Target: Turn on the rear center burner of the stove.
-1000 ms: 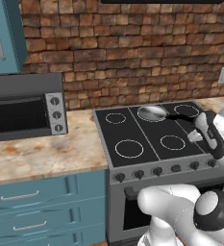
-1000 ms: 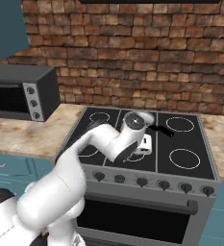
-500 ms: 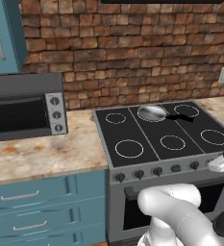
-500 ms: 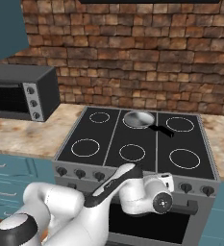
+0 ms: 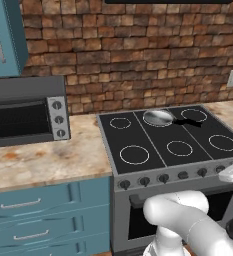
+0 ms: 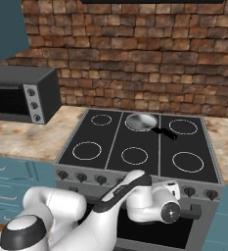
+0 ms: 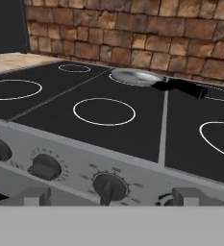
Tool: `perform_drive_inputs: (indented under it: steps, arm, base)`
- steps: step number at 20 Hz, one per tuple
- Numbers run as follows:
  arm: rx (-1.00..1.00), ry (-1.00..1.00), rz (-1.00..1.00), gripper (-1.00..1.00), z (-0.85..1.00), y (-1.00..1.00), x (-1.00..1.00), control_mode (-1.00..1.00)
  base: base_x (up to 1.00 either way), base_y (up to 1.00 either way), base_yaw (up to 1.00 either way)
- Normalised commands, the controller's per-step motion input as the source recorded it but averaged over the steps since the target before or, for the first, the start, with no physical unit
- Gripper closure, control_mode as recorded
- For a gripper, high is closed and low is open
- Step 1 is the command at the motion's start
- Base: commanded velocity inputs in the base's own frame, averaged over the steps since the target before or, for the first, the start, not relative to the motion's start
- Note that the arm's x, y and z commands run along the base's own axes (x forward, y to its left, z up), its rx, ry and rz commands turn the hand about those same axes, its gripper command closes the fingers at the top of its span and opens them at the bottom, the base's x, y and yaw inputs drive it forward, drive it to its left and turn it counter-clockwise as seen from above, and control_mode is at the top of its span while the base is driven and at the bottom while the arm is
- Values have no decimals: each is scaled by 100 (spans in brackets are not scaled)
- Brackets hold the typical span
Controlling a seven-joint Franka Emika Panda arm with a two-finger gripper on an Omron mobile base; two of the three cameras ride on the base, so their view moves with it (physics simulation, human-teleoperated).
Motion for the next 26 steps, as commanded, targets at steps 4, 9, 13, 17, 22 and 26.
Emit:
perform_drive_inputs:
  steps: [4, 9, 13, 17, 22, 26]
  arm:
    - [7, -3, -1, -100, -37, -14, 0, -100]
    - [2, -2, -4, -100, -20, -28, 0, -100]
    - [4, 0, -2, -100, -19, -11, 0, -100]
    - [9, 0, 0, -100, -16, -17, 0, -100]
    - [10, 0, -2, -100, -6, -13, 12, -100]
    - [9, 0, -4, -100, -13, -4, 28, -100]
  base:
    - [0, 0, 0]
    - [0, 0, 0]
    - [0, 0, 0]
    - [0, 0, 0]
    - [0, 0, 0]
    - [0, 0, 0]
